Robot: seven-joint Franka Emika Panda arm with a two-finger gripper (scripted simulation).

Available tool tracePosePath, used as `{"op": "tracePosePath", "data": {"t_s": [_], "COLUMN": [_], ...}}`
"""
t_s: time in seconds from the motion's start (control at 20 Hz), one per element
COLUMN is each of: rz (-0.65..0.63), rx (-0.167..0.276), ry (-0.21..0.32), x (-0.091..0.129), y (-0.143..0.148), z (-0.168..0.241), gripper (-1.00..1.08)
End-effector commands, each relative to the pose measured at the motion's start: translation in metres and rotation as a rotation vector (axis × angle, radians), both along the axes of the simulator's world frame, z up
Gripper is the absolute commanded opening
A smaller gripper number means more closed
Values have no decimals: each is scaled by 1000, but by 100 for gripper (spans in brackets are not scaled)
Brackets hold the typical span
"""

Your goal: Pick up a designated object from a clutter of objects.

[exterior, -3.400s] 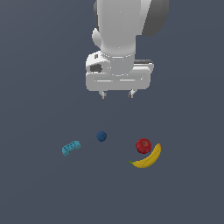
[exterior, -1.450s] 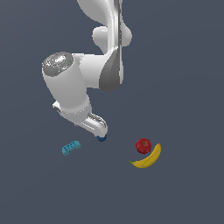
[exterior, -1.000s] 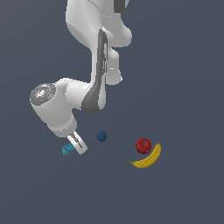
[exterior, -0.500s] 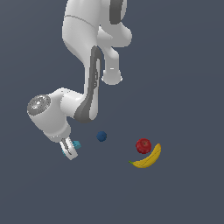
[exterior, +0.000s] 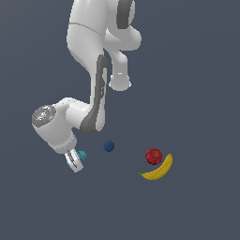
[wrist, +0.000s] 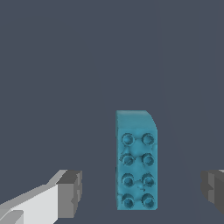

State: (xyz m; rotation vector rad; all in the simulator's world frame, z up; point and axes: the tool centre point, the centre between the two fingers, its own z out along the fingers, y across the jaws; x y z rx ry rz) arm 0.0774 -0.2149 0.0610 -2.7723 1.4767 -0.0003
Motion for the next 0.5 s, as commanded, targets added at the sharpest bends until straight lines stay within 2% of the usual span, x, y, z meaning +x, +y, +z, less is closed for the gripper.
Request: {"op": "tracePosePath", "data": {"t_s": [0.0,0.45], "rz": [-2,-4], "rx": [0,0], "ry": [1,0], "x": [-1,0], "y": [0,-1], "z": [-13,-39], "gripper": [100,100]}}
